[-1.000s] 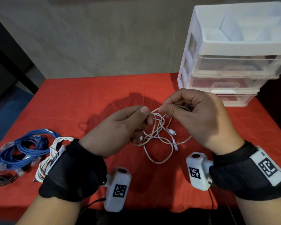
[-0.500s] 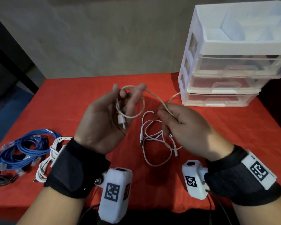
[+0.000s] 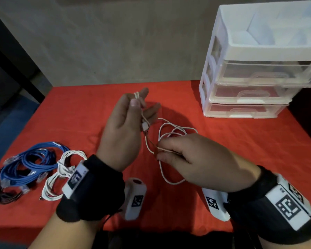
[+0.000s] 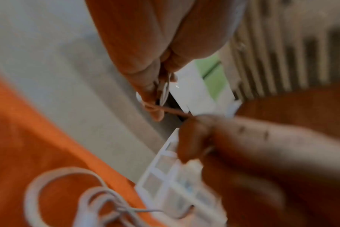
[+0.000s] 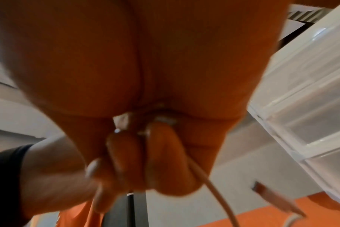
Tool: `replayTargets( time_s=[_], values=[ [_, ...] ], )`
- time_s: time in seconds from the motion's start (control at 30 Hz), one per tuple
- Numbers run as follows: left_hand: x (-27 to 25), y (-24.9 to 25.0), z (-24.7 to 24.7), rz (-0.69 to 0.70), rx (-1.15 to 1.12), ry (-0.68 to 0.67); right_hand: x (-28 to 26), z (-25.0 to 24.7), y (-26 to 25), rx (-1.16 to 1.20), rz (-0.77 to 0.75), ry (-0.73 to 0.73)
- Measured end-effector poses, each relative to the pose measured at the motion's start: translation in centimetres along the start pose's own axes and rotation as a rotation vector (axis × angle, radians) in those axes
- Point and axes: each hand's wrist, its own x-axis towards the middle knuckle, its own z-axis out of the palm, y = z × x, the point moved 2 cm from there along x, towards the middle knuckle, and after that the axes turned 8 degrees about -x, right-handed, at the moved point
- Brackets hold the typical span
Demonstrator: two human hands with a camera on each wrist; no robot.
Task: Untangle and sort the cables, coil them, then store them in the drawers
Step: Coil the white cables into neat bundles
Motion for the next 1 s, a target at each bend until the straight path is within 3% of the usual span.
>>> replayTargets(
  time_s=[0.13, 0.2, 0.3, 0.37, 0.47, 0.53, 0.67, 0.83, 0.93, 1.0],
  values=[
    [-0.4, 0.1, 0.1, 0.101, 0.441, -0.132, -0.6, -2.4, 0.7, 0.178, 0.021, 0.270],
    [-0.5, 0.5, 0.1, 0.065, 0.423, -0.117, -1.2, -3.2, 1.0, 0.246, 0.030, 0.322],
    [-0.7, 1.3, 0.7, -0.060, 0.167, -0.078, -1.6, -3.5, 1.3, 0.319, 0.005, 0.256],
    [-0.7, 1.3, 0.7, -0.106, 0.131, -0.092, -1.6, -3.4, 1.2, 0.326, -0.020, 0.231],
    [-1.0, 0.6, 0.6, -0.081, 0.472, -0.177, -1.3, -3.2, 0.8, 0.310, -0.018, 0.305],
    [-1.5, 0.2, 1.0, -0.102, 0.554, -0.250, -1.1, -3.4, 1.0, 0.349, 0.071, 0.404],
    [-2.4, 0.7, 2.2, -0.234, 0.292, -0.330, -1.4, -4.7, 2.0, 0.298, 0.213, 0.597],
    [-1.9, 0.9, 1.8, -0.369, 0.014, -0.394, -0.9, -3.9, 3.3, 0.380, 0.250, 0.602],
    [-1.4, 1.3, 1.4, -0.463, -0.368, -0.370, -0.5, -2.9, 4.5, 0.333, 0.326, 0.583],
    [-0.7, 1.9, 0.9, -0.423, -0.588, -0.324, -0.4, -2.2, 4.9, 0.293, 0.361, 0.541]
  ],
)
